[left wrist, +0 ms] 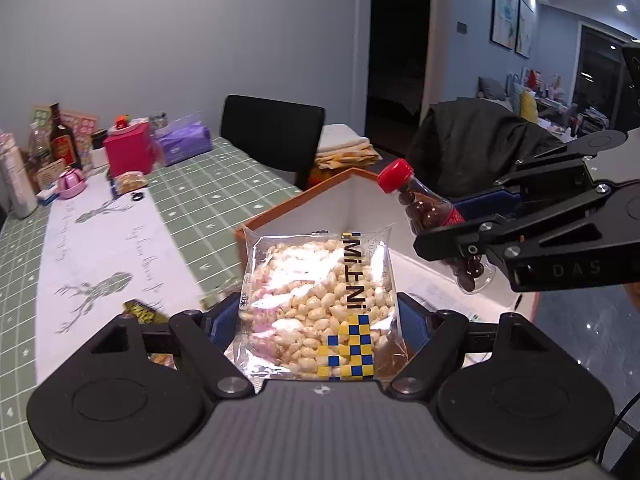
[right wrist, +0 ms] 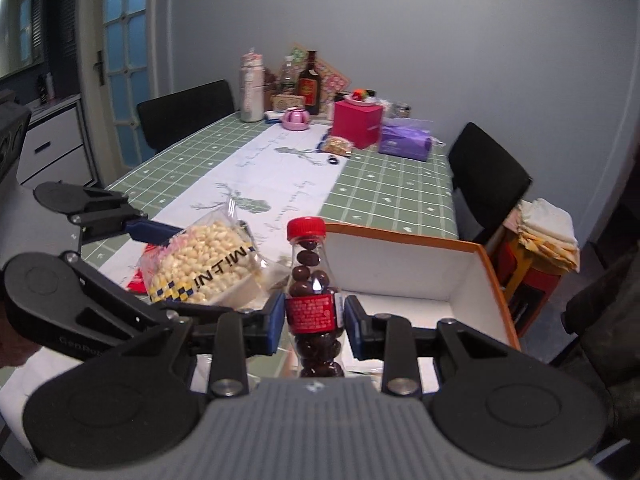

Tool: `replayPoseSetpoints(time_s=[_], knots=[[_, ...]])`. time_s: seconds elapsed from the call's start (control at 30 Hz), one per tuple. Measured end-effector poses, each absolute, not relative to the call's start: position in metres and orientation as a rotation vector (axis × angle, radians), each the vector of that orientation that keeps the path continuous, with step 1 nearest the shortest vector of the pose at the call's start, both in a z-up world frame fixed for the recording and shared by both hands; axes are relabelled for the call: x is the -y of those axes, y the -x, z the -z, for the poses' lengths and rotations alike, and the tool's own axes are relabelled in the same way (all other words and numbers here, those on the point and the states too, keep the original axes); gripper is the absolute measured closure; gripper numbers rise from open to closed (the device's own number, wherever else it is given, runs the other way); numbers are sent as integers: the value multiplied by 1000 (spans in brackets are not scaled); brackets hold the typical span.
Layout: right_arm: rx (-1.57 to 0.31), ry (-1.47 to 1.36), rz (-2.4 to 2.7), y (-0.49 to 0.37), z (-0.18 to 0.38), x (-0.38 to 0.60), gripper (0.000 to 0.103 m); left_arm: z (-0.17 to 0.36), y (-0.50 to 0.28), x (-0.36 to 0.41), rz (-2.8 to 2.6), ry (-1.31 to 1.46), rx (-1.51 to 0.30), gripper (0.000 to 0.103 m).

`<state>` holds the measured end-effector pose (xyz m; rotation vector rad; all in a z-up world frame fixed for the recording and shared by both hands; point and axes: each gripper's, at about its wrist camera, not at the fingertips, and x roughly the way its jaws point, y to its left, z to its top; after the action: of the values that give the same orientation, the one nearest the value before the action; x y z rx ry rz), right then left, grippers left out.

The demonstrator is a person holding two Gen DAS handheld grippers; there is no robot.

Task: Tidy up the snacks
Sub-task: 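Lift the MILNI bag and red bottle and carry both over the orange box, then lower both snacks into the box and open both tools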

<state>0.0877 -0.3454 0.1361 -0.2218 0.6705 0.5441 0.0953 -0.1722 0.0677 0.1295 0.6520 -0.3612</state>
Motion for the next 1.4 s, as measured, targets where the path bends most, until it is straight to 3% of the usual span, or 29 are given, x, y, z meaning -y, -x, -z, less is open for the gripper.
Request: replayPoseSetpoints(time_s=[0.63, 1.4], knots=[[-841, 168, -349, -134, -77, 427, 73, -23, -139, 278, 431, -257, -780, 11], [-969, 235, -291, -158, -35, 433, 74, 10, -164, 309, 376, -248, -970, 11]])
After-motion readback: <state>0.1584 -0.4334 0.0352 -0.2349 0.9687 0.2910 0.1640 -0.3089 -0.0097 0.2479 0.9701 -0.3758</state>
